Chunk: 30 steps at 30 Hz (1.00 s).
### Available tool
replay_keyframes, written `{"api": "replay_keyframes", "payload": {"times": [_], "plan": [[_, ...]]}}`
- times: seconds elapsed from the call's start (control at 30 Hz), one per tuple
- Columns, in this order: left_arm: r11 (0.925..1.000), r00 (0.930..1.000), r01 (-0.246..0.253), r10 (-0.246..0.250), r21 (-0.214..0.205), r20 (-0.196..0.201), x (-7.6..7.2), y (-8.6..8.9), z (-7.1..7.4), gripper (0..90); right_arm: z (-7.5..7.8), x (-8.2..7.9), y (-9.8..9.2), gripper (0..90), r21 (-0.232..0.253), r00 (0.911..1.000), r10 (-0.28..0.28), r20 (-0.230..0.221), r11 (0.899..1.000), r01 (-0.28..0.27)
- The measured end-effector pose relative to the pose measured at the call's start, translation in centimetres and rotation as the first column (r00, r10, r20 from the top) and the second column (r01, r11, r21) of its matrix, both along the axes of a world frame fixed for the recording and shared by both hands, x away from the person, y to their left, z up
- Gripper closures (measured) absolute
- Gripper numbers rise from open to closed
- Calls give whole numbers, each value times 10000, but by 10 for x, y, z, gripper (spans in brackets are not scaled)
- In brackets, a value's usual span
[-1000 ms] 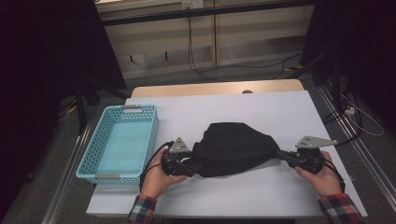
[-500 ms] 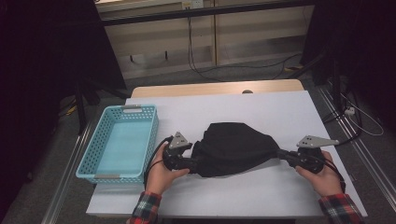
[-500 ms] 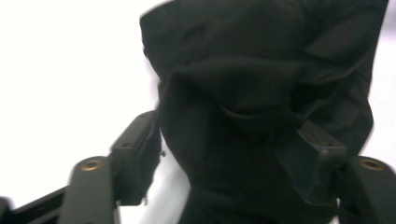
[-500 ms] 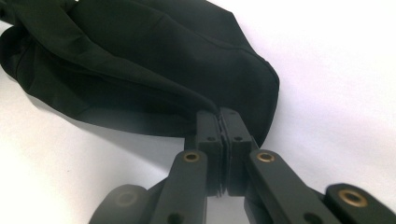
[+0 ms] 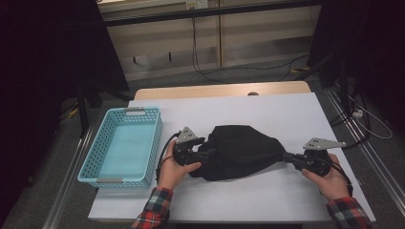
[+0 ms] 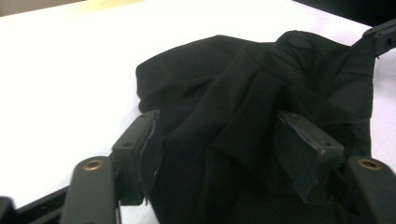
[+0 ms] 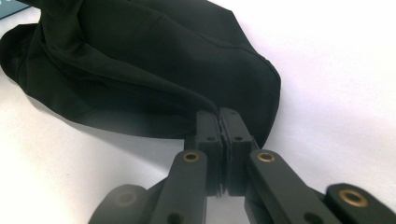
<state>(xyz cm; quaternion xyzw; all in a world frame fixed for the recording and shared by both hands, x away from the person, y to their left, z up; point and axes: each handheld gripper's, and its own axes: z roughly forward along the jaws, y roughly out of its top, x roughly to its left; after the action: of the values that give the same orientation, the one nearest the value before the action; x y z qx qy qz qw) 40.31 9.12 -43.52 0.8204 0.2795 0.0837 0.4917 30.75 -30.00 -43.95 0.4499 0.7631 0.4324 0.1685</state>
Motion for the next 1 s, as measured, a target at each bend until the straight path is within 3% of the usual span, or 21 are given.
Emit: {"api": "replay_keyframes", "payload": {"times": [0.07,0.17,0.2,0.23,0.27,0.3,0.33,0.37,0.4,0.47,0.57,0.6,0.63,0.67,0.73,0.87,0.97,1.0], "plan": [[10000,10000,20,-21,31,96,1,-1,-1,383,0,1,0,879,59,10000,-21,-9,10000,21],[9999,9998,77,-75,82,-183,3,-6,-3,448,0,1,1,879,87,10000,-18,-41,10000,19],[9999,9991,103,-98,127,-421,3,-6,-3,511,0,1,1,879,87,10000,-21,-31,10000,21],[9999,9991,103,-98,127,-421,3,-6,-3,585,0,1,1,879,87,10000,-21,-31,10000,21],[10000,9989,-15,19,76,-466,3,-6,-2,585,0,1,1,879,69,10000,-31,-32,10000,31],[10000,9985,-33,34,17,-549,3,-6,-1,689,0,1,1,879,72,10000,-37,-33,10000,37],[9999,9957,-55,45,-97,-923,3,-5,1,749,0,1,1,879,63,10000,-38,-48,10000,39],[9999,9957,-130,127,-33,-918,3,-4,3,749,0,1,1,879,63,10000,-38,-48,10000,39],[9997,9931,-162,141,-175,-1166,2,0,8,836,0,2,1,878,72,10000,-35,-63,10000,35],[9995,9929,-255,230,-205,-1166,1,3,11,854,0,2,1,877,66,10000,-15,-65,10000,16],[9957,9912,-808,755,-455,-1089,1,17,18,861,0,2,-1,870,95,9999,-121,-11,9999,121],[9906,9865,-1198,1113,-655,-1202,1,27,21,865,0,4,-1,865,74,9999,-142,7,9999,142],[9906,9865,-1198,1113,-655,-1202,1,27,21,866,0,4,-1,865,74,9999,-142,7,9999,142],[9846,9804,-1551,1435,-802,-1348,1,38,23,866,-1,5,-1,862,43,9998,-191,-9,9998,191],[9797,9749,-1865,1752,-739,-1376,0,44,23,867,-1,7,0,816,94,9995,-312,66,9995,312],[9752,9688,-2083,1952,-748,-1527,-1,49,22,867,-3,9,3,762,34,9997,-262,-10,9997,262],[9754,9681,-2100,1977,-677,-1539,-1,48,22,867,-2,8,4,718,32,9997,-215,78,9998,215],[9757,9685,-2105,1996,-613,-1489,-2,47,22,867,-1,6,5,641,177,9999,-145,85,9997,143]]}}
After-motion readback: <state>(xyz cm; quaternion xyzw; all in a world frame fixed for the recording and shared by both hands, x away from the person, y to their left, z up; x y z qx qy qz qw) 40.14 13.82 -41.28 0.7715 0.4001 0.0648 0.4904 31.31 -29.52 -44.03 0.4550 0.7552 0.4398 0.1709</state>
